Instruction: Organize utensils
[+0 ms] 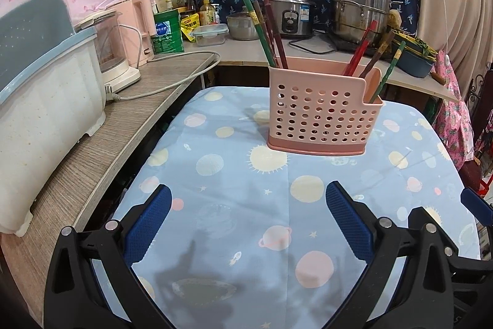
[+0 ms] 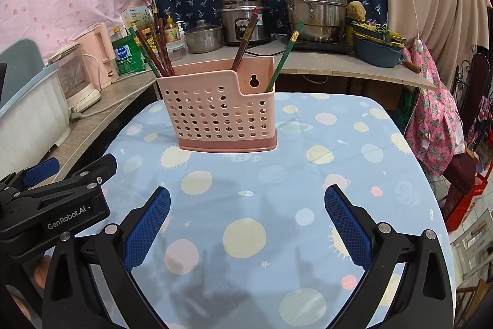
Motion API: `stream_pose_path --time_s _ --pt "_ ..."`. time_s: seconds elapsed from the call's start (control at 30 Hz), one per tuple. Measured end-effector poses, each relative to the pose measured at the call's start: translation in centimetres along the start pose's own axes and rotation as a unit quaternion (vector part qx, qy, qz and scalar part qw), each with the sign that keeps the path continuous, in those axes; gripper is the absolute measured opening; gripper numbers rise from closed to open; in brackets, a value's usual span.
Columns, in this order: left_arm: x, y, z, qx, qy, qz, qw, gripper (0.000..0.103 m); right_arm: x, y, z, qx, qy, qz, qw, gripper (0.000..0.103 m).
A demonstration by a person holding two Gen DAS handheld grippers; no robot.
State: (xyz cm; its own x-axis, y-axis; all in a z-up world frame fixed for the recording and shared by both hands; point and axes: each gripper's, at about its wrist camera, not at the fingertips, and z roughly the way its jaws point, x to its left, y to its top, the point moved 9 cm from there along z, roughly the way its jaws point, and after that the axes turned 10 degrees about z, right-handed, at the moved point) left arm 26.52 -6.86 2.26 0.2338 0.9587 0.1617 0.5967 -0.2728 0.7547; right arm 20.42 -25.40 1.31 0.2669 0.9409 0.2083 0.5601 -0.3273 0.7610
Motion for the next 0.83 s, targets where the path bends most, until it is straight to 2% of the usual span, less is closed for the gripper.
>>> stream_pose_path --time_s 0.83 --pt "-0.23 0.26 0.34 0.001 0.003 0.011 0.9999 0.096 -0.52 -0.01 0.16 0.0 -0.002 0.002 1.0 0.097"
